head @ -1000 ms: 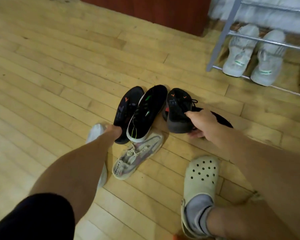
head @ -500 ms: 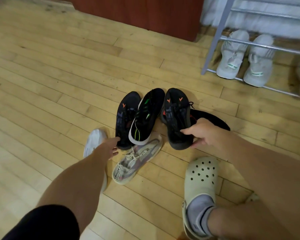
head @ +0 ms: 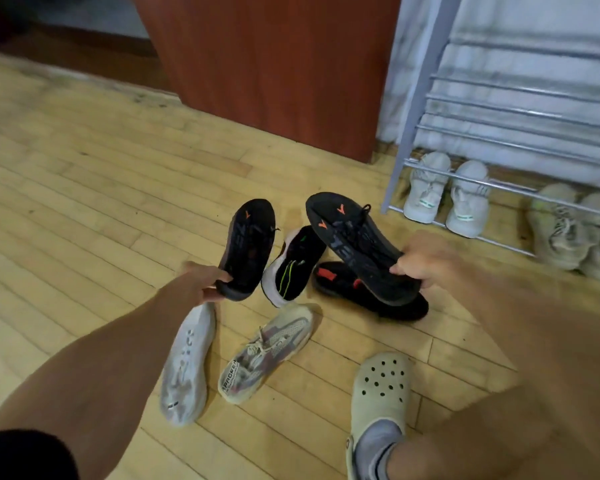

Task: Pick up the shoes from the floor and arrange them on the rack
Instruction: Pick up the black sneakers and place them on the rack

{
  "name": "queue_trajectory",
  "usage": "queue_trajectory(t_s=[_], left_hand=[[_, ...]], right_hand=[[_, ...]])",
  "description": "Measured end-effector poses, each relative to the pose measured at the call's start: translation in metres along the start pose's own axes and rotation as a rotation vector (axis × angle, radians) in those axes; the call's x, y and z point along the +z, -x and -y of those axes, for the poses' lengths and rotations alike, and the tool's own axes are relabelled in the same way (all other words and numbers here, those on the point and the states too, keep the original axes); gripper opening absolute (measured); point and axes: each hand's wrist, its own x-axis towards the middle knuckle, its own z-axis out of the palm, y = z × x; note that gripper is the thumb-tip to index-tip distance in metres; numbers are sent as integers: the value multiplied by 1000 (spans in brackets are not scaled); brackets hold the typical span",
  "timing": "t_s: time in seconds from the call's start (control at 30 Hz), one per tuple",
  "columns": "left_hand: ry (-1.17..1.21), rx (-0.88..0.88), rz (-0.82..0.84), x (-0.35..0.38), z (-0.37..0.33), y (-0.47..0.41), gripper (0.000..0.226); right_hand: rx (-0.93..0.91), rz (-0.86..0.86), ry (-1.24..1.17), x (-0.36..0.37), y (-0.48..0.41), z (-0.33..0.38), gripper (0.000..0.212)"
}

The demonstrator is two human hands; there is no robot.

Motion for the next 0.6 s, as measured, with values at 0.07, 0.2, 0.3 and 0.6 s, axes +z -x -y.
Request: queue_trajectory(t_s=[0.07, 0.2, 0.3, 0.6], left_hand=[[8, 85, -19, -3, -21, 12, 15], [24, 194, 55, -2, -64, 37, 17], [-24, 224, 212, 20, -87, 64, 14], [-53, 223, 508, 157, -116, 123, 13]], right_hand=[[-14, -55, 55, -26, 7, -2, 32], [-9, -136, 113, -68, 25, -19, 34], [50, -138, 59, -92, 41, -46, 31], [270, -179, -501, -111, 62, -132, 15]])
